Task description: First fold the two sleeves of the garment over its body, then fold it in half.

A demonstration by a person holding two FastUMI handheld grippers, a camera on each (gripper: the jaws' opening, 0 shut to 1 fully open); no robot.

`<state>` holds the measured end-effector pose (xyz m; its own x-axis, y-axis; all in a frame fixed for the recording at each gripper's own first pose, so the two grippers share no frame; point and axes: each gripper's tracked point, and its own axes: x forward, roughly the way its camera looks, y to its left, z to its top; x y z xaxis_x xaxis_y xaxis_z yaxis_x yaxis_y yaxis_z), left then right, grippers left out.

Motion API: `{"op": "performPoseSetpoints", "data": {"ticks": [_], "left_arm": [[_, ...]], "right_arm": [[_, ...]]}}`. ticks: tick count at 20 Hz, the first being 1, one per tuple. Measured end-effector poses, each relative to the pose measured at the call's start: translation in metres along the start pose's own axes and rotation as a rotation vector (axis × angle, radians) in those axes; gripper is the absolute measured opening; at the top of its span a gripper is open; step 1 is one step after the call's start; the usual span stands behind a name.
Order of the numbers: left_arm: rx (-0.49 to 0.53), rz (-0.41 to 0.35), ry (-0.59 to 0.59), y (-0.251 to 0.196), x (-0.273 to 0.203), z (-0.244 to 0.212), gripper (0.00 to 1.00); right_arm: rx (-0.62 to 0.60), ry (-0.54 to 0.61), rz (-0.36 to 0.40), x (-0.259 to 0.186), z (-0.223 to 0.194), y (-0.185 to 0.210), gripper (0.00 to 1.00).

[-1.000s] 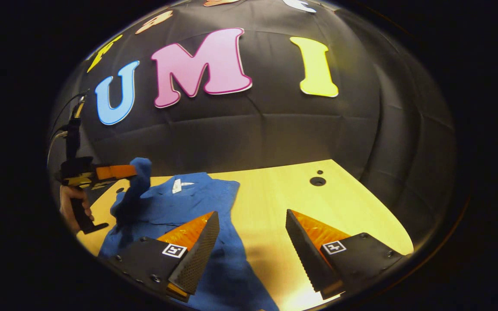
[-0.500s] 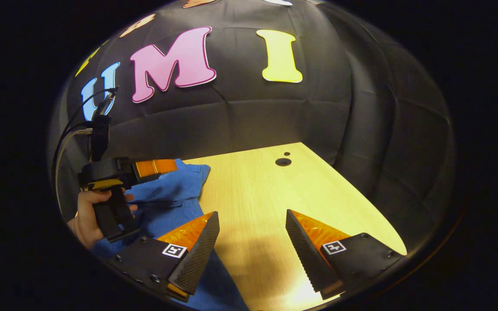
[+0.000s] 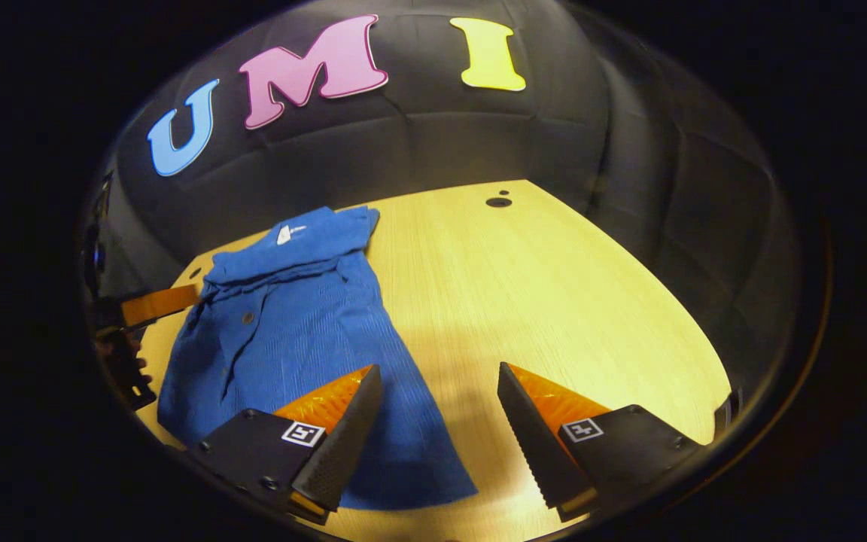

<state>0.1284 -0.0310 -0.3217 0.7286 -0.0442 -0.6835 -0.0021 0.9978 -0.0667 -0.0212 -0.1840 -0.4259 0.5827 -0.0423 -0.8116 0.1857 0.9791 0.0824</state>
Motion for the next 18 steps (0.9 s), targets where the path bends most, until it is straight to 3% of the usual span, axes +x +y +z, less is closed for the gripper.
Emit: {"op": "performPoseSetpoints", "data": {"ticks": [3,5,12,16,17,18], "left_arm": [[0.095,0.143,0.074,0.06,-0.054,-0.058,0.84],[0.091,0.179,0.145,0.077,-0.082,-0.097,0.84],[-0.004,0.196,0.306,0.082,-0.104,-0.178,0.85],[-0.054,0.192,0.287,0.081,-0.099,-0.177,0.85],[-0.055,0.189,0.296,0.08,-0.101,-0.178,0.85],[-0.05,0.182,0.301,0.079,-0.1,-0.18,0.85]], "right_arm": [[0.064,0.073,-0.026,-0.015,-0.035,-0.003,0.99],[0.065,0.101,-0.045,-0.017,-0.052,-0.001,0.99],[0.014,0.152,-0.07,-0.032,-0.087,0.003,0.98],[-0.021,0.151,-0.086,-0.027,-0.082,0.005,0.99],[-0.038,0.161,-0.088,-0.028,-0.084,0.006,0.91],[-0.052,0.167,-0.082,-0.027,-0.084,0.01,0.99]]}}
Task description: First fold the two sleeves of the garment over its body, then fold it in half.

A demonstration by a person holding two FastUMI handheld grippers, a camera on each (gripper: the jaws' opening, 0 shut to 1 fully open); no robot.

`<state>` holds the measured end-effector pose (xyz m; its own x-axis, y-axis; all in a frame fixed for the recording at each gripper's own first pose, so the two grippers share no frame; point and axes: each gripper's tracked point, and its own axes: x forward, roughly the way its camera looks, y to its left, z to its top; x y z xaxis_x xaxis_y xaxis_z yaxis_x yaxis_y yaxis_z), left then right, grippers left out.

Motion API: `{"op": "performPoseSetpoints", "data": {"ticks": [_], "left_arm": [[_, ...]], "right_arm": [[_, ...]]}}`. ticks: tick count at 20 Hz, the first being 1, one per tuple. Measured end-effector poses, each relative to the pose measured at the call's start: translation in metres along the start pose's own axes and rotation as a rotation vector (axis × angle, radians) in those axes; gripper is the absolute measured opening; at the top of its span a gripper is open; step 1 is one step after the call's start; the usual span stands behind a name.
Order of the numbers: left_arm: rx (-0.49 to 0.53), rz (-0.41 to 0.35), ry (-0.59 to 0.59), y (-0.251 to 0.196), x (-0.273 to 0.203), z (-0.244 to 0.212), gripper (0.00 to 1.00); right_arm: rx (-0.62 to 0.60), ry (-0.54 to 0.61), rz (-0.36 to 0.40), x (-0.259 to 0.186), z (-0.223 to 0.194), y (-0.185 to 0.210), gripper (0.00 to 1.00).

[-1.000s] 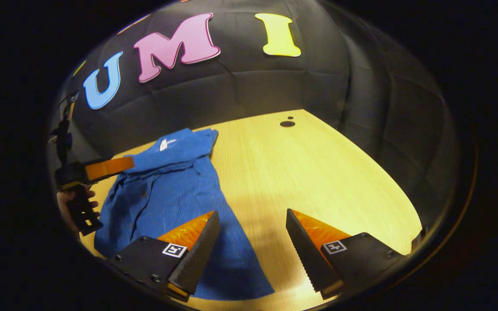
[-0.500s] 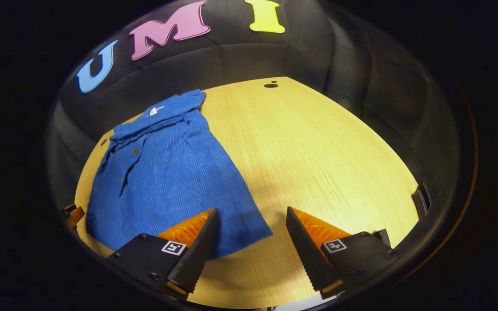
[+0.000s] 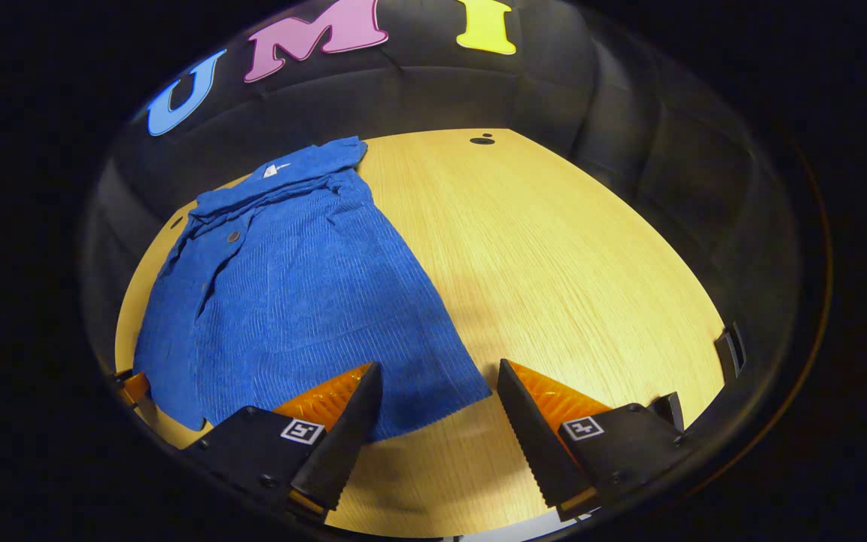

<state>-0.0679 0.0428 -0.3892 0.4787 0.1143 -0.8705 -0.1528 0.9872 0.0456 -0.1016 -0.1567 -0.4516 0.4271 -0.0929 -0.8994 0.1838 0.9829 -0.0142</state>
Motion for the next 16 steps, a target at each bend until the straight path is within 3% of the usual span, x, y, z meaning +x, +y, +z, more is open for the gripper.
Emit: {"op": "performPoseSetpoints", "data": {"ticks": [1,2,3,4,7,8,9,10,12,16], "left_arm": [[0.001,-0.011,0.002,-0.004,-0.001,0.002,0.83],[-0.002,-0.01,0.009,-0.008,0.001,0.004,0.78],[0.002,-0.012,0.011,-0.011,0.002,0.005,0.66],[0.009,-0.028,0.015,-0.016,0.003,0.004,0.63],[0.0,-0.047,0.015,-0.032,0.007,0.009,0.27],[0.014,-0.067,0.015,-0.039,0.005,0.008,0.31],[0.025,-0.087,0.024,-0.047,0.005,0.008,0.31],[0.037,-0.085,0.02,-0.05,0.012,0.011,0.28],[-0.021,-0.076,0.02,-0.055,0.008,0.013,0.02],[-0.109,-0.178,0.032,-0.078,0.006,0.017,0.0]], "right_arm": [[0.008,0.011,0.014,0.004,0.0,0.004,0.96],[0.014,0.012,0.005,0.003,0.001,0.005,0.84],[0.014,0.017,0.002,0.004,0.002,0.006,0.67],[0.014,0.024,0.033,0.006,0.004,0.012,0.62],[0.059,0.045,0.069,0.005,0.005,0.018,0.23],[0.07,0.058,0.078,0.008,0.004,0.019,0.23],[0.071,0.043,0.1,0.009,0.007,0.019,0.07],[0.061,0.045,0.135,0.008,0.006,0.024,0.06],[0.027,0.053,0.178,0.008,0.006,0.028,0.01],[0.042,0.033,0.191,0.003,0.013,0.033,0.01]]}}
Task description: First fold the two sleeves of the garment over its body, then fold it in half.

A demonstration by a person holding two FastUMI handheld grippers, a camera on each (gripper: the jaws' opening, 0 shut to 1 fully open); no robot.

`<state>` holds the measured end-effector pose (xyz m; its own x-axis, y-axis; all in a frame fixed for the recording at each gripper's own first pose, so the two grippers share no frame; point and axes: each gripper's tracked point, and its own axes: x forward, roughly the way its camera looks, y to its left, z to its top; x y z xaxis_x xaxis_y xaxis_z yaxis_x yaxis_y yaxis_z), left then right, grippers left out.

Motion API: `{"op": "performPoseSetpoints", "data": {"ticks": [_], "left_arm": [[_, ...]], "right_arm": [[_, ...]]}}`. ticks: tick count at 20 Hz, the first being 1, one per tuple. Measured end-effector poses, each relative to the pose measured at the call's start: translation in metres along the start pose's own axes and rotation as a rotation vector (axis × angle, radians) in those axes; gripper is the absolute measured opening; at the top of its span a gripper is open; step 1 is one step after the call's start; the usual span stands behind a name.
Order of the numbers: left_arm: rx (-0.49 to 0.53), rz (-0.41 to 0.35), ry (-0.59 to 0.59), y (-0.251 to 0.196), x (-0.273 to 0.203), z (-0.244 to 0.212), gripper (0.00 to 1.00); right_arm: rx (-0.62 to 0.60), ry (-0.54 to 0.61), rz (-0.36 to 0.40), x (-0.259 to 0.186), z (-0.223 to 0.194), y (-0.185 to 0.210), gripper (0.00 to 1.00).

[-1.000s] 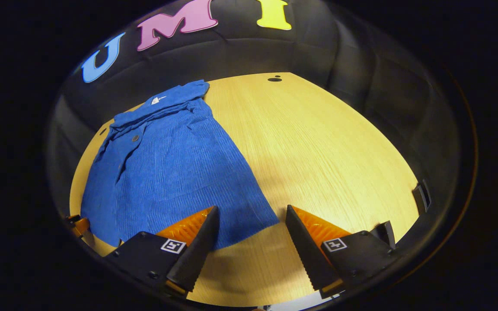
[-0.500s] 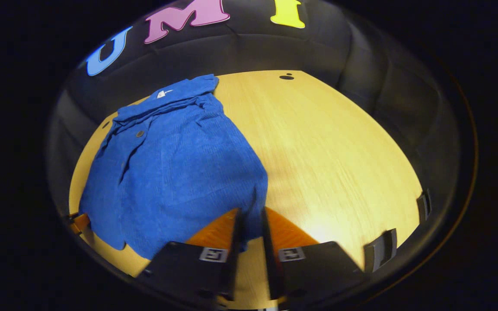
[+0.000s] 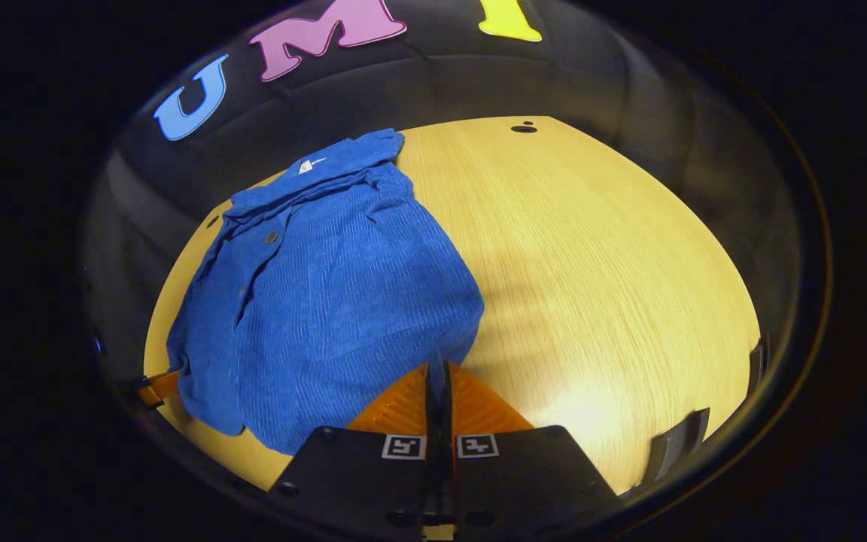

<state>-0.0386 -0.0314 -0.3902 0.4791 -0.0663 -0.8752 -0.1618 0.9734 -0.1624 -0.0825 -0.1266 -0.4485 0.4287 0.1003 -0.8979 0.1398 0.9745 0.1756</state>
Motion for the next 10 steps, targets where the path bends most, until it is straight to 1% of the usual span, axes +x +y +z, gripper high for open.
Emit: {"op": "performPoseSetpoints", "data": {"ticks": [2,5,7,10], "left_arm": [[-0.005,0.004,-0.034,0.0,-0.005,0.014,0.0],[0.02,0.003,-0.09,-0.004,-0.019,0.046,0.0],[0.019,-0.002,-0.132,-0.006,-0.025,0.075,0.0],[0.023,0.001,-0.197,-0.004,-0.028,0.123,0.0]], "right_arm": [[-0.013,-0.052,0.024,-0.009,0.022,0.013,0.01],[-0.076,-0.114,0.058,-0.023,0.059,0.032,0.0],[-0.073,-0.154,0.094,-0.027,0.089,0.046,0.01],[-0.073,-0.217,0.121,-0.023,0.131,0.062,0.01]]}}
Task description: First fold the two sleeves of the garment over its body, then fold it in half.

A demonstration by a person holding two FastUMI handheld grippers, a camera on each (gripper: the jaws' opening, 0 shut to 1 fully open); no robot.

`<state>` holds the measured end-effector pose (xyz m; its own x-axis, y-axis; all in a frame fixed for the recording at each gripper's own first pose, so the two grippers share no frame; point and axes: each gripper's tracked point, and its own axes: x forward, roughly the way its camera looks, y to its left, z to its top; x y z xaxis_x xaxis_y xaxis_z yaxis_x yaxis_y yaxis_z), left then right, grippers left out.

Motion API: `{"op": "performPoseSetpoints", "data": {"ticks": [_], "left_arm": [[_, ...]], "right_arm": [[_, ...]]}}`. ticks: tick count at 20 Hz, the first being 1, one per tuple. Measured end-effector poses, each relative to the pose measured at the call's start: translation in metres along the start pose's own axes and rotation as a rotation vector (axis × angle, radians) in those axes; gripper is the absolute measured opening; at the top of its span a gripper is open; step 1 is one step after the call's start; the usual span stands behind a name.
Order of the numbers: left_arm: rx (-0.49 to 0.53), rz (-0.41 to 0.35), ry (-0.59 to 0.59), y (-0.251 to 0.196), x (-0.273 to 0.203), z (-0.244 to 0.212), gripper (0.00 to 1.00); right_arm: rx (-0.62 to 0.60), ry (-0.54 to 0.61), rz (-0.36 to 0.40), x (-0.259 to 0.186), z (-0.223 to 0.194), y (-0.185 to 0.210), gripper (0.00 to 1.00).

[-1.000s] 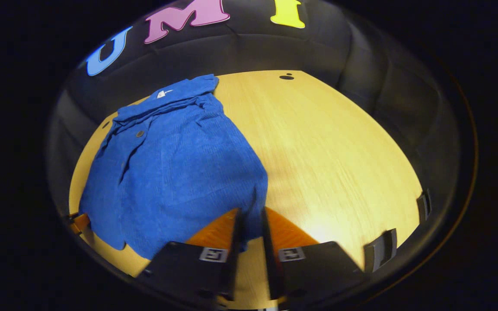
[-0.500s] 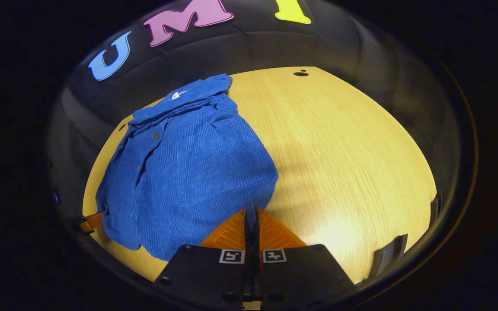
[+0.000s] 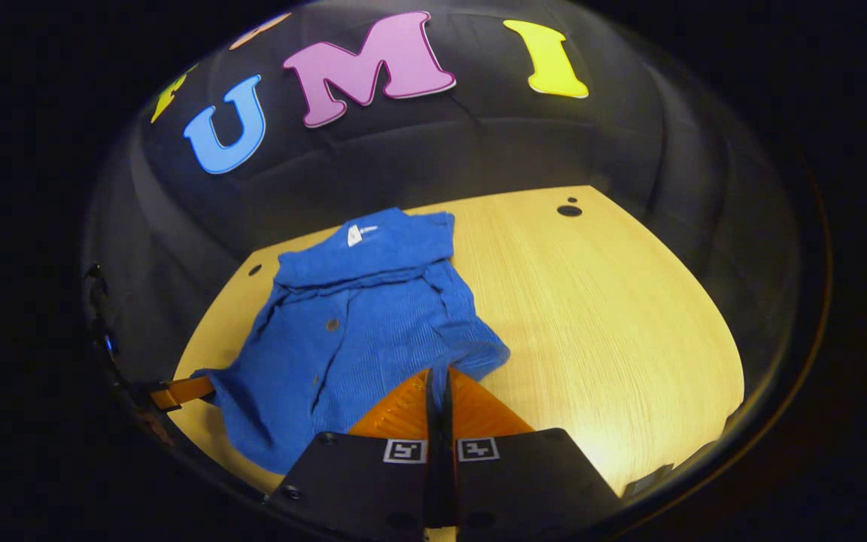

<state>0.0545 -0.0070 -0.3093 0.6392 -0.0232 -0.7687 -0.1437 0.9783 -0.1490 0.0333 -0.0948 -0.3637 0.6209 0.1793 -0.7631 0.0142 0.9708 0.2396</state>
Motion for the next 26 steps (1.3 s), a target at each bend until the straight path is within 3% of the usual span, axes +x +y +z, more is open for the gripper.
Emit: {"op": "performPoseSetpoints", "data": {"ticks": [10,13,15,18,24,25,26], "left_arm": [[0.078,0.041,-0.215,0.001,0.075,0.155,0.0],[0.06,0.052,-0.292,0.0,0.099,0.205,0.0],[0.079,0.099,-0.402,0.011,0.126,0.247,0.0],[0.105,0.188,-0.464,0.039,0.175,0.29,0.0],[0.209,0.253,-0.525,0.064,0.288,0.317,0.0],[0.207,0.233,-0.519,0.061,0.299,0.315,0.0],[0.208,0.219,-0.514,0.057,0.305,0.313,0.02]], "right_arm": [[-0.023,-0.222,0.069,0.081,0.152,0.034,0.0],[-0.065,-0.276,0.072,0.118,0.192,0.04,0.01],[-0.073,-0.307,0.069,0.147,0.215,0.04,0.0],[-0.07,-0.41,0.029,0.191,0.259,0.027,0.0],[-0.127,-0.416,-0.115,0.301,0.261,-0.002,0.01],[-0.149,-0.414,-0.118,0.312,0.256,-0.002,0.1],[-0.164,-0.41,-0.127,0.321,0.252,-0.003,0.12]]}}
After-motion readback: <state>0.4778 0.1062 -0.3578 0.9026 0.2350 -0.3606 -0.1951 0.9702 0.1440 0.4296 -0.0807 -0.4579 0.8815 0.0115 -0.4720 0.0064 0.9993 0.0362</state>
